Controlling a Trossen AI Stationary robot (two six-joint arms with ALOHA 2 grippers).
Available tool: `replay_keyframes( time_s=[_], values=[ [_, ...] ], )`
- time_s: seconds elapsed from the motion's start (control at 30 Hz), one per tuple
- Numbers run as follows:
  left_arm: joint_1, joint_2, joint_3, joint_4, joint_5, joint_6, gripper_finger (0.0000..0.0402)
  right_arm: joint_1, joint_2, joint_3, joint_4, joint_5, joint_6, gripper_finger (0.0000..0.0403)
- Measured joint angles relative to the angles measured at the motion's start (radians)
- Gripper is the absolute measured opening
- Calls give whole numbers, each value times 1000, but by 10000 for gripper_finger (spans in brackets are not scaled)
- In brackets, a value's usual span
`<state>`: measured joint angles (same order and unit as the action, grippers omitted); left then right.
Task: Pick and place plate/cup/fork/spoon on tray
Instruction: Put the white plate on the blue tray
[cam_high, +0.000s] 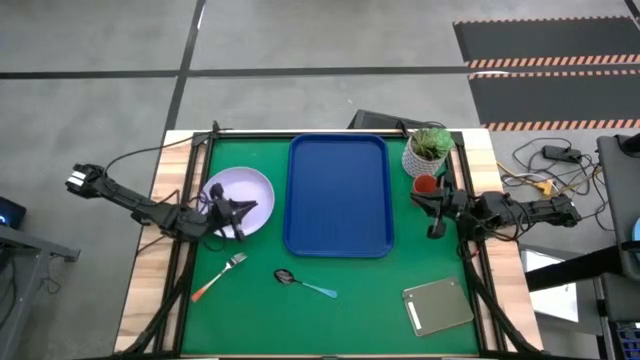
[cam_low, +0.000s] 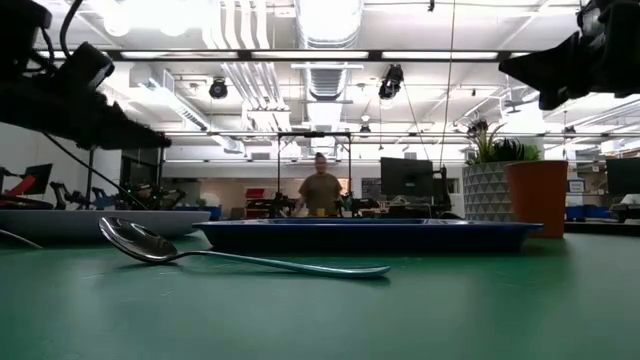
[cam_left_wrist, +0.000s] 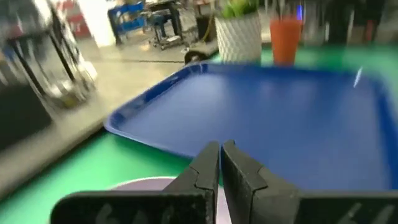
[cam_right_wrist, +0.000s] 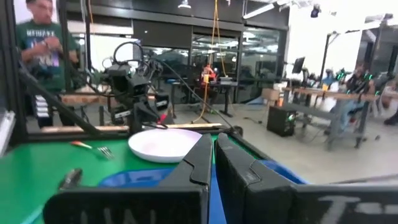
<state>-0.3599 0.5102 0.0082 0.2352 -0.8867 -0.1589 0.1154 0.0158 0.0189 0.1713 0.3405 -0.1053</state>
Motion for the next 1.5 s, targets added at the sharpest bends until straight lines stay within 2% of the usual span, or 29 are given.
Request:
replay_keyframes(
  time_s=[0.13, 0.23, 0.43, 0.57, 0.67, 0.8, 1.07, 1.2, 1.33, 1.4, 1.5],
  values=[
    [0, 0, 0, 29, 0, -154, 0, 0, 0, 0, -1, 0, 29, 9],
    [0, 0, 0, 62, 0, -203, 0, -1, 4, -2, 88, 1, -41, 9],
    [0, 0, 0, 271, -2, -125, 0, -1, 19, 0, 396, -43, -220, 9],
    [0, 14, 0, 397, 49, -125, 0, -1, 25, 0, 511, -140, -290, 9],
    [0, 41, 4, 448, 93, -138, 0, 0, 26, 0, 556, -162, -331, 9],
    [-1, 114, 52, 415, 93, -185, 0, 0, 26, 0, 597, -157, -385, 9],
    [0, 348, 199, 384, 51, -287, 0, 0, 26, 17, 643, -157, -461, 9],
    [5, 466, 319, 166, 15, -410, 0, 0, 26, 28, 642, -157, -483, 9],
    [28, 553, 479, -244, 29, -721, 0, 0, 26, 41, 641, -156, -483, 9],
    [44, 601, 561, -491, 89, -921, 0, 0, 26, 47, 642, -156, -484, 9],
    [68, 685, 673, -809, 241, -1179, 0, 0, 26, 56, 641, -156, -483, 9]
  ],
)
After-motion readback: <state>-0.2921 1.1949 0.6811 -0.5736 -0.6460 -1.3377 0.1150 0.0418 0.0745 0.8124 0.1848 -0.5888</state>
